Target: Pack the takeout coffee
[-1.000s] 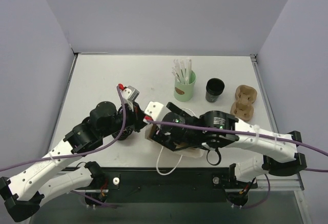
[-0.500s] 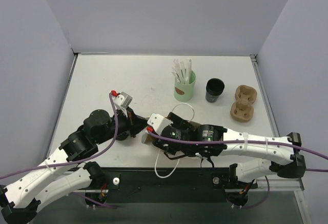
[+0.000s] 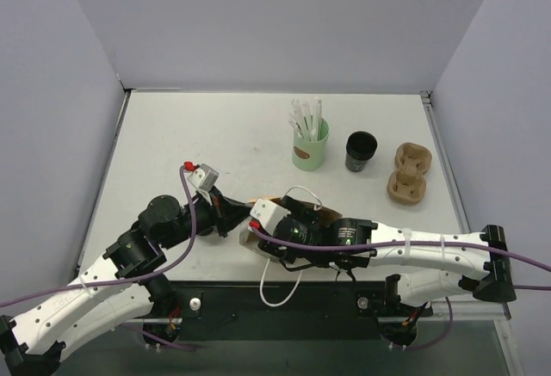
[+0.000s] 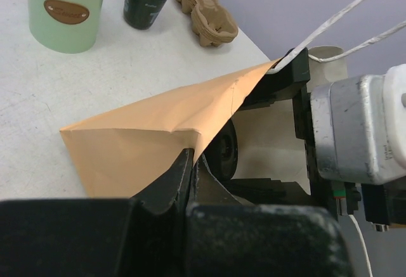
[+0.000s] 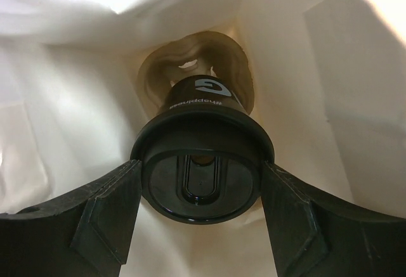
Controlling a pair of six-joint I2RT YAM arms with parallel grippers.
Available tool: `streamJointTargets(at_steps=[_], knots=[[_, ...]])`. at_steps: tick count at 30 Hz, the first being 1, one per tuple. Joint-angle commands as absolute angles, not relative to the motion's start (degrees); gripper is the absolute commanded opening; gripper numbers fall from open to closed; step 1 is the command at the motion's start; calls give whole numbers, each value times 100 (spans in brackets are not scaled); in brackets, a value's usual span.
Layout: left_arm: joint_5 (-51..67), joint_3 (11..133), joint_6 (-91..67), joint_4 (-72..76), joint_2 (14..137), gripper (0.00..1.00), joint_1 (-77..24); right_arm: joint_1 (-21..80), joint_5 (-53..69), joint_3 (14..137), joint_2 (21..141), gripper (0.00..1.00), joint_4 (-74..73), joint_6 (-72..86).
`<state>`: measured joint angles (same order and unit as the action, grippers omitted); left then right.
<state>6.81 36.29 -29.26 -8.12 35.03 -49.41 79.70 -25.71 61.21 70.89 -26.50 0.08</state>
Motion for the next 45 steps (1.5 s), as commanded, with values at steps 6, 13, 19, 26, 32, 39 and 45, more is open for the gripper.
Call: streamJointTargets(at_steps=[6, 13, 19, 26, 32, 39, 45], knots=[[721, 3867, -2927, -386, 3744, 0, -4948, 7463, -2040, 5713, 6996, 45, -1899, -343], [572, 4096, -2892, -650, 3893, 0, -4957, 7067, -1522, 5388, 7093, 44, -1731, -431], [510, 4245, -2918, -808, 3946, 0, -4957, 7058, -1432, 5291, 7172, 44, -1880, -334], [466, 4430, -2830, -1089, 3938, 0, -4957, 7058, -1626, 5449, 7286, 44, -2109, -325], [439, 4456, -2812, -1239, 3894, 0, -4966, 7049, -1547, 5862, 7401, 44, -2181, -316], [431, 4368, -2909, -1266, 3779, 0, -4966, 7058, -1398, 6091, 7427, 44, -1890, -352], [448, 4421, -2900, -1283, 3832, 0, -4957, 7031, -1231, 5924, 7646, 44, -1591, -290]])
